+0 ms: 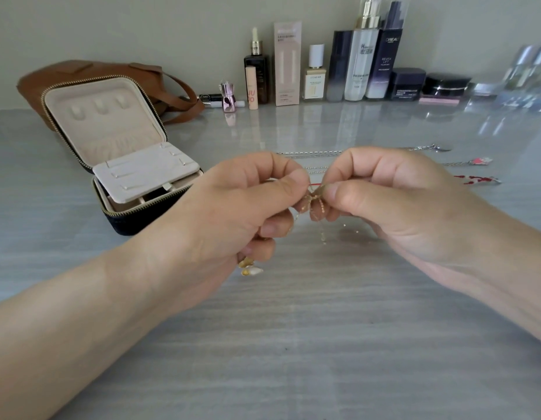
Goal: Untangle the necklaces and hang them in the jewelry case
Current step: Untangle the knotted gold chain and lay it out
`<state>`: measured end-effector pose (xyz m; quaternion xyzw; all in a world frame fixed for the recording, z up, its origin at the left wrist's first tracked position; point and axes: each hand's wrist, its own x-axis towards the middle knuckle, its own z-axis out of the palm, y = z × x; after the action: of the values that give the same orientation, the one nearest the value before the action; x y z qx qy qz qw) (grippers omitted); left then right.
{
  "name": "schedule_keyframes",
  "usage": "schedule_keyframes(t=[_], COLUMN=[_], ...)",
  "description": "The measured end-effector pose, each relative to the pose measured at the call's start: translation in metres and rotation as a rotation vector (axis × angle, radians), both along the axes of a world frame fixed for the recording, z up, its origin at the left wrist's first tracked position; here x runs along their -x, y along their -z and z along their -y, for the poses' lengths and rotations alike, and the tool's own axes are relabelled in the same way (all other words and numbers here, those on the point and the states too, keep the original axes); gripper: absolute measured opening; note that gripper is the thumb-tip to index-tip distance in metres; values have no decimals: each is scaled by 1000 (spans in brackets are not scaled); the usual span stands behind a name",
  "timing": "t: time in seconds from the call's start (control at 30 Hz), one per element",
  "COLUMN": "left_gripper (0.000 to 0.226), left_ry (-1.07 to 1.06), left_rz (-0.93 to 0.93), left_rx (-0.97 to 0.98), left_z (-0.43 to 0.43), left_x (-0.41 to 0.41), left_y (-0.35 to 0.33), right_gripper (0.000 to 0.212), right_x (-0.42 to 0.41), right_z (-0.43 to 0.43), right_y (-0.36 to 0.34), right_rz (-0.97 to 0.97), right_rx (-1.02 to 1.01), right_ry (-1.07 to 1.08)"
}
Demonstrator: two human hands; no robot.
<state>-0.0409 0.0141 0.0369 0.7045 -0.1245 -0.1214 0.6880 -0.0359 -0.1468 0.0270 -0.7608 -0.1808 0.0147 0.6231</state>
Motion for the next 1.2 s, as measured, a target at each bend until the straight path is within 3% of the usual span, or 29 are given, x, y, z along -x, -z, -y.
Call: schedule_keyframes(t=[0.2,0.5,0.6,0.87,1.03,1.2], left_gripper=[13,10,9,9,9,9], left_ry=[68,29,26,-29,-15,8], left_rz=[-26,106,102,177,207,226], left_rx=[52,58,72,-44,-84,-77], left_z=[-4,0,0,2,-1,2], left_x=[-2,1,0,-2,-3,0], left_y=[1,4,5,10,8,8], right_gripper=[17,7,13,10,5,13], right_x=[-2,-2,-3,-3,0,2], right_z=[0,2,4,5,5,2], right_y=[-1,-2,-3,-2,-2,-1], right_rz=[-72,-201,-202,-170,-81,55], right_rx=[-74,-183,-187,-79,106,181], right_ry=[-70,-101,-83,-37,3,-5])
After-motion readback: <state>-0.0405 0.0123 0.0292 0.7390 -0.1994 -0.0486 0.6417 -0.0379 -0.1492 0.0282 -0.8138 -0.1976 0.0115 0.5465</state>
